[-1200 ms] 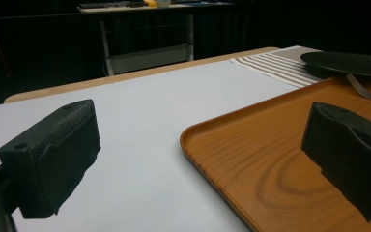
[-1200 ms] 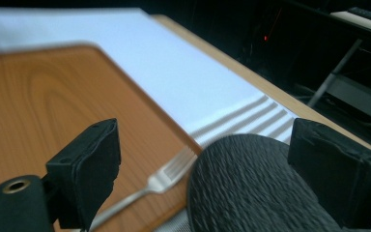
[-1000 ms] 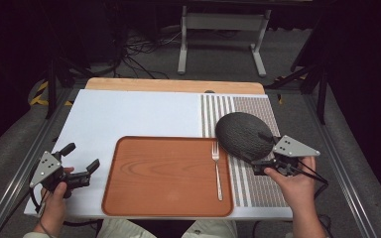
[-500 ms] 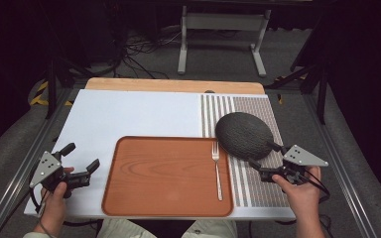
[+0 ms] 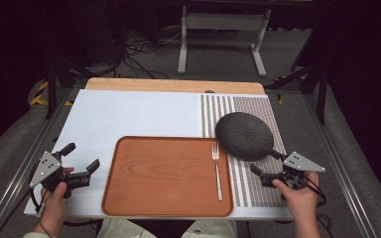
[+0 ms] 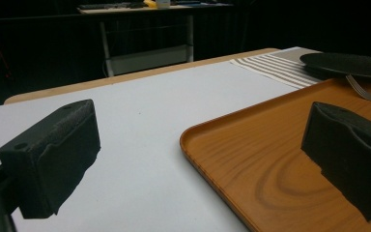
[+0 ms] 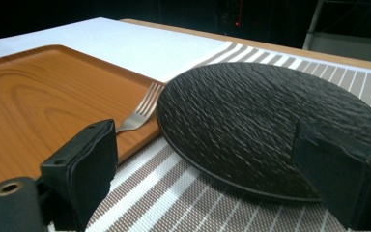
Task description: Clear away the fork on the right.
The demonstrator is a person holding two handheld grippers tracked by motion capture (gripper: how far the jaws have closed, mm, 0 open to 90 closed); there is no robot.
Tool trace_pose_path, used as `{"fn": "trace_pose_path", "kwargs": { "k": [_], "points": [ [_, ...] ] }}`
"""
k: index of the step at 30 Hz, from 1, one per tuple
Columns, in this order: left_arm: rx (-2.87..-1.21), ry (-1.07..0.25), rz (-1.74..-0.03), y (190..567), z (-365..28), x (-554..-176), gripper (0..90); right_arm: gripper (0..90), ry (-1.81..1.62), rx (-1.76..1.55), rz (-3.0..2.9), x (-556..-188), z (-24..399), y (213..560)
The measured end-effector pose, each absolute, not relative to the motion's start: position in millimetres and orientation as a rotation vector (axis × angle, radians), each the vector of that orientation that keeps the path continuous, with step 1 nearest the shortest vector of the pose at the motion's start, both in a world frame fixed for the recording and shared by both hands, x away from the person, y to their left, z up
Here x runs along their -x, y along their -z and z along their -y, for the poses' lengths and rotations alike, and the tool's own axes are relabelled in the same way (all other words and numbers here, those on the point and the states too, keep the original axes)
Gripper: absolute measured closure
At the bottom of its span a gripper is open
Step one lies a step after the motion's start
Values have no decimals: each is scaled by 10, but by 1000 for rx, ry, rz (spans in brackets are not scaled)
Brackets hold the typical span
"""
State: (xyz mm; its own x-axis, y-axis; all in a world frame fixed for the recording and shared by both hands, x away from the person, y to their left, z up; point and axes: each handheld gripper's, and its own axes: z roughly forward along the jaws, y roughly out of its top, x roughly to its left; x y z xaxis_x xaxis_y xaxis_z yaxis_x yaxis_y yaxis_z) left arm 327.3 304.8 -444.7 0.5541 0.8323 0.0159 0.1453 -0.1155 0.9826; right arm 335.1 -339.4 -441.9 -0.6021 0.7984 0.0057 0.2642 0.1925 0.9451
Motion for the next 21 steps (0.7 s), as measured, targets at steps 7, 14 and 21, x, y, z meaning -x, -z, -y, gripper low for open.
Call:
{"fn": "trace_pose_path", "kwargs": {
  "k": [7,14,21],
  "points": [
    [-1600,-718,-847,4452,-3045,-3276,5,102,-1398,-1016,-1988,-3345,3416,4482],
    [-1607,-711,-847,4464,-3046,-3288,5,92,-1359,-1011,-2011,-3358,3400,4509],
    [-1607,-708,-848,4466,-3042,-3289,3,85,-1363,-983,-2003,-3358,3401,4510]
  ]
}}
